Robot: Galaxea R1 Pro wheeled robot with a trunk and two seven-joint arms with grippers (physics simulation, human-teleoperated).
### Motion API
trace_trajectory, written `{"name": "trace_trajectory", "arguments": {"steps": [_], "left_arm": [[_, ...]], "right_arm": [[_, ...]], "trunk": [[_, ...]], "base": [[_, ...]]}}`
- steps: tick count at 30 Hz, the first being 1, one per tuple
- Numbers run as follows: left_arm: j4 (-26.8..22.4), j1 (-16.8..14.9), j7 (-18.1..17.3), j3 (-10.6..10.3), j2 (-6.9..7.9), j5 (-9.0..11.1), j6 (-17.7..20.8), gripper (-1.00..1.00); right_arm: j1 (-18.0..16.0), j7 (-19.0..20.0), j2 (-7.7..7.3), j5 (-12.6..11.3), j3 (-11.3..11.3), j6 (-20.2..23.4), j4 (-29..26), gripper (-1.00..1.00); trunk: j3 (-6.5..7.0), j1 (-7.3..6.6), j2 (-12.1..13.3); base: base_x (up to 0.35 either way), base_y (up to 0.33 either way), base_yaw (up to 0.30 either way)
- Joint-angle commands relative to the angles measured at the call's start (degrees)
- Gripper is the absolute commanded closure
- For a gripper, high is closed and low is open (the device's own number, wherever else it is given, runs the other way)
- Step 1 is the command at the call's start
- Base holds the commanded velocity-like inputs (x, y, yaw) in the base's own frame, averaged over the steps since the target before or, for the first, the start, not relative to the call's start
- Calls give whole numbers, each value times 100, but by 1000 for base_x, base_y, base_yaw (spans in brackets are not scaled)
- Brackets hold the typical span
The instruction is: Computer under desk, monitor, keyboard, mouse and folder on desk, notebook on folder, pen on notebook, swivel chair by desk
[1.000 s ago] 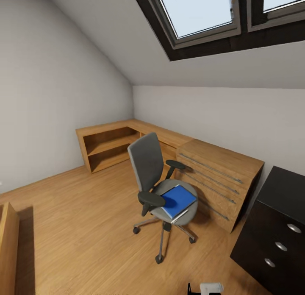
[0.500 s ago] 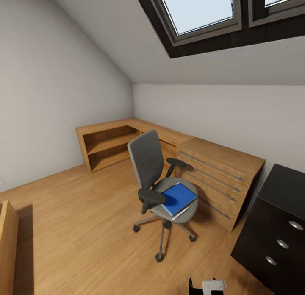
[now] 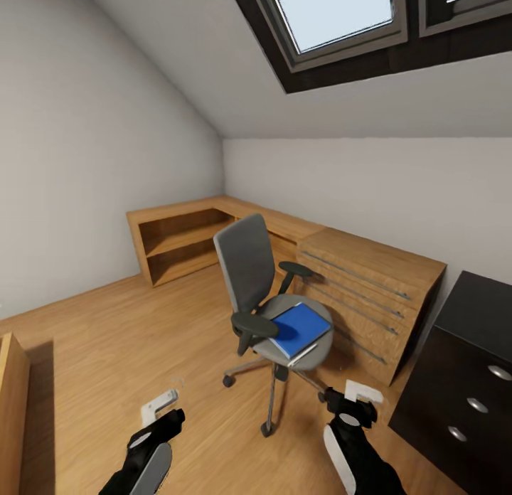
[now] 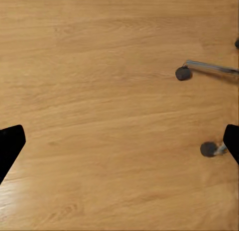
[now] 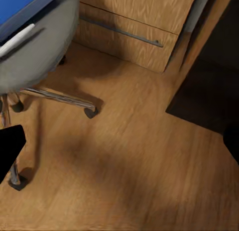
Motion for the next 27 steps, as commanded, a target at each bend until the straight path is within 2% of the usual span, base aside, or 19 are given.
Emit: {"name": "trace_trajectory", "arguments": {"steps": [1,2,3,4,5,6,11,15,17,27], "left_arm": [[-437,-11,65,-11,-40,35,259,-100],[-581,-15,69,-10,-64,36,349,-100],[-938,-27,78,10,-111,40,568,-100],[-1402,-41,82,98,-164,55,887,-100],[-1505,-44,82,146,-175,67,981,-100],[-1721,-51,71,333,-201,167,1275,-100],[-1699,-56,64,483,-181,332,1476,-100],[-1687,-56,62,502,-143,355,1501,-100],[-1637,-55,64,487,-148,345,1488,-100],[-1643,-55,71,490,-142,345,1494,-100]], "right_arm": [[-232,-27,69,-71,-8,430,-95,-100],[-336,-27,84,-116,-10,559,-108,-100],[-623,-29,114,-346,-16,836,-92,-100],[-1065,-42,150,-809,-19,1207,5,-100],[-1196,-47,156,-959,-19,1325,39,-100],[-1607,-76,155,-1505,-37,1837,137,-100],[-1888,-96,126,-2096,-62,2313,376,-100],[-1911,-95,105,-2188,-69,2286,430,-100],[-1914,-145,51,-2191,-69,2086,451,-100],[-1914,-196,72,-2173,23,1971,618,-100]], "trunk": [[-26,23,-45],[-43,45,-85],[-61,67,-125],[-79,89,-165],[-97,111,-205],[-115,132,-245],[-205,242,-446],[-277,330,-606],[-313,374,-687],[-500,594,-1088]], "base": [[0,0,0],[0,0,0],[0,0,0],[0,0,0],[0,0,0],[0,0,0],[0,0,0],[0,0,0],[0,0,66],[0,0,242]]}}
